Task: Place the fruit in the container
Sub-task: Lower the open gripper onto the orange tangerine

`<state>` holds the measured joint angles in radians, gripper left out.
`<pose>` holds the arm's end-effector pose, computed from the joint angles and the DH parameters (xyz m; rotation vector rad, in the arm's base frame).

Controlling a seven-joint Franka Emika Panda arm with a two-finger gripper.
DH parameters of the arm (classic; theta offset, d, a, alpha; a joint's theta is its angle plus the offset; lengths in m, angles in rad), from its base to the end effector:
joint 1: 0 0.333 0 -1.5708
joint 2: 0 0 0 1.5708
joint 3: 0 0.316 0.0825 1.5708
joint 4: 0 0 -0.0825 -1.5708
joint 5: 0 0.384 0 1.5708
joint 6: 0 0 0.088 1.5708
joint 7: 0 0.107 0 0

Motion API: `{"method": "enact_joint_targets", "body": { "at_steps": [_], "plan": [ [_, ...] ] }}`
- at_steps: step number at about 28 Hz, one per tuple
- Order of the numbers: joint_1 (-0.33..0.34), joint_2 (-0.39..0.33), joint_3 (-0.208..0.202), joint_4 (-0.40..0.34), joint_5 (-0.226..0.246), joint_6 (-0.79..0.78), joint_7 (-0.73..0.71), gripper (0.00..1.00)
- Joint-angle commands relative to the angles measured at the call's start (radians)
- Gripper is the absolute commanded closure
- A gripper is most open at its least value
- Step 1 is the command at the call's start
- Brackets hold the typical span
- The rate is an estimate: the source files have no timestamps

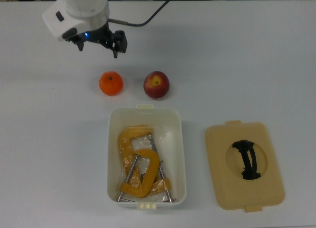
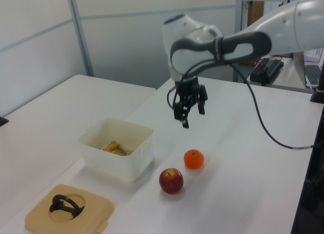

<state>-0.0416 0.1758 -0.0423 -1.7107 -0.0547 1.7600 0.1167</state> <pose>0.5986 -0.0538 0.4719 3.0597 -0.2865 -0.1929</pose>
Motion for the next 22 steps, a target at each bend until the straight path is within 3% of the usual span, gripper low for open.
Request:
{"method": "enact_joint_targets", "body": {
  "at_steps": [1,4,10,17,18,19,21,22],
  "plan": [
    [0.003,0.002,-0.004,-0.105,-0.013,0.117,-0.031,0.0],
    [0.003,0.028,-0.004,-0.139,-0.017,0.168,-0.028,0.0],
    [0.002,0.116,-0.004,-0.139,-0.024,0.205,-0.022,0.0],
    [0.003,0.159,-0.002,-0.142,-0.022,0.26,0.0,0.0],
    [0.003,0.168,-0.002,-0.142,-0.022,0.265,0.004,0.04],
    [0.003,0.171,-0.001,-0.142,-0.022,0.265,0.004,0.15],
    [0.003,0.172,-0.001,-0.142,-0.022,0.266,0.004,0.44],
    [0.003,0.171,-0.001,-0.142,-0.02,0.265,0.004,0.54]
  ]
}}
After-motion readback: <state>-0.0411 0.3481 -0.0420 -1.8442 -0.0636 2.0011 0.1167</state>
